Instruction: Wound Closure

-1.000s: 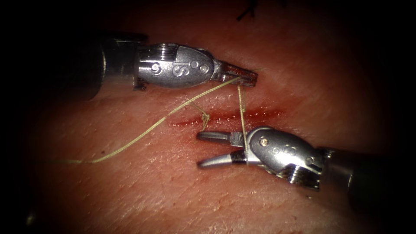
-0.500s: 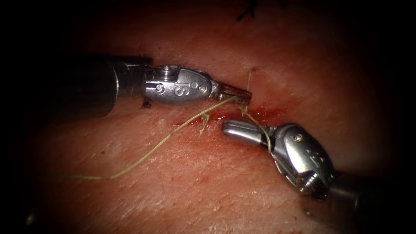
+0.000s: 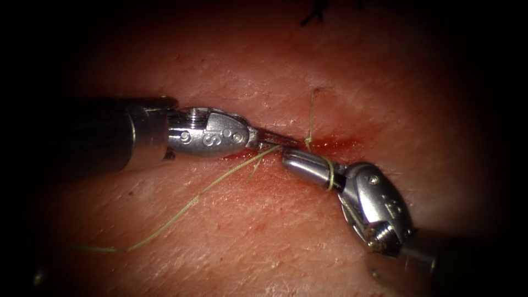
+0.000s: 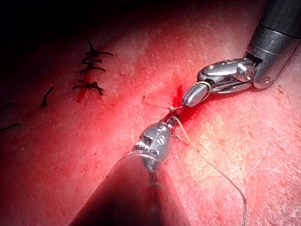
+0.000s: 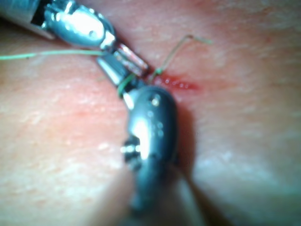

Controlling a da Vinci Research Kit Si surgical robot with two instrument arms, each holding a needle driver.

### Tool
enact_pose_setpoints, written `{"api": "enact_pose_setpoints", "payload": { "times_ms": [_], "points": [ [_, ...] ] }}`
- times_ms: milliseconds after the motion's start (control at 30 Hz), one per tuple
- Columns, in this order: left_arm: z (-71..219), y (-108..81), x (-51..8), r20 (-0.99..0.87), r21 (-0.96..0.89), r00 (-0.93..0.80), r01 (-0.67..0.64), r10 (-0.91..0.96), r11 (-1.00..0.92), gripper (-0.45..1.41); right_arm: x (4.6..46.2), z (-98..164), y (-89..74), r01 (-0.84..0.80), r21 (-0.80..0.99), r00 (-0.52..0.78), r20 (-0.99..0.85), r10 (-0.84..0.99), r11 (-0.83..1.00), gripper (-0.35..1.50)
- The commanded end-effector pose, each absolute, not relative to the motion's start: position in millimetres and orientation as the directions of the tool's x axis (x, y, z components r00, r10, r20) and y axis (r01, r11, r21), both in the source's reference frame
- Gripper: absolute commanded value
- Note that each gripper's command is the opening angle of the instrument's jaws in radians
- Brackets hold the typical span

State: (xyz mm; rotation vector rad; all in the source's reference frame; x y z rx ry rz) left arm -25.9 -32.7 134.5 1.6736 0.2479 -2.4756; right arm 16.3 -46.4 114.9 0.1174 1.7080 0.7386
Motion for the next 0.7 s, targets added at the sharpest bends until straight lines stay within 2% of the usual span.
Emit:
{"api": "enact_pose_setpoints", "payload": {
  "times_ms": [33, 100, 200, 267, 300, 400, 700],
  "points": [
    [135.1, -32.7, -26.4, -0.929, -0.053, -0.369, 0.211, -0.029, -0.976, -0.45, 16.7, 115.5, -46.2, -0.312, 0.533, -0.29, -0.842, 0.456, 0.786, 0.02],
    [135.2, -33.0, -26.7, -0.928, -0.051, -0.37, 0.21, -0.031, -0.976, -0.45, 16.6, 115.5, -45.9, -0.323, 0.548, -0.297, -0.833, 0.467, 0.772, 0.17],
    [135.2, -33.3, -27.1, -0.928, -0.05, -0.372, 0.207, -0.031, -0.977, -0.45, 16.6, 115.6, -45.2, -0.351, 0.578, -0.304, -0.814, 0.495, 0.737, 0.74],
    [135.0, -33.5, -27.3, -0.928, -0.05, -0.372, 0.206, -0.031, -0.977, -0.45, 16.6, 115.6, -44.8, -0.398, 0.585, -0.305, -0.811, 0.499, 0.707, 1.06],
    [134.9, -33.6, -27.5, -0.927, -0.05, -0.373, 0.205, -0.031, -0.977, -0.45, 16.6, 115.6, -44.6, -0.417, 0.591, -0.301, -0.807, 0.508, 0.691, 1.15],
    [134.7, -34.0, -27.6, -0.927, -0.05, -0.373, 0.206, -0.031, -0.977, -0.45, 16.5, 115.7, -44.2, -0.463, 0.587, -0.292, -0.808, 0.511, 0.664, 1.18],
    [133.9, -35.2, -27.3, -0.929, -0.049, -0.368, 0.209, -0.032, -0.977, -0.45, 16.8, 115.7, -44.1, -0.532, 0.64, -0.32, -0.758, 0.568, 0.554, 1.08]
  ]
}}
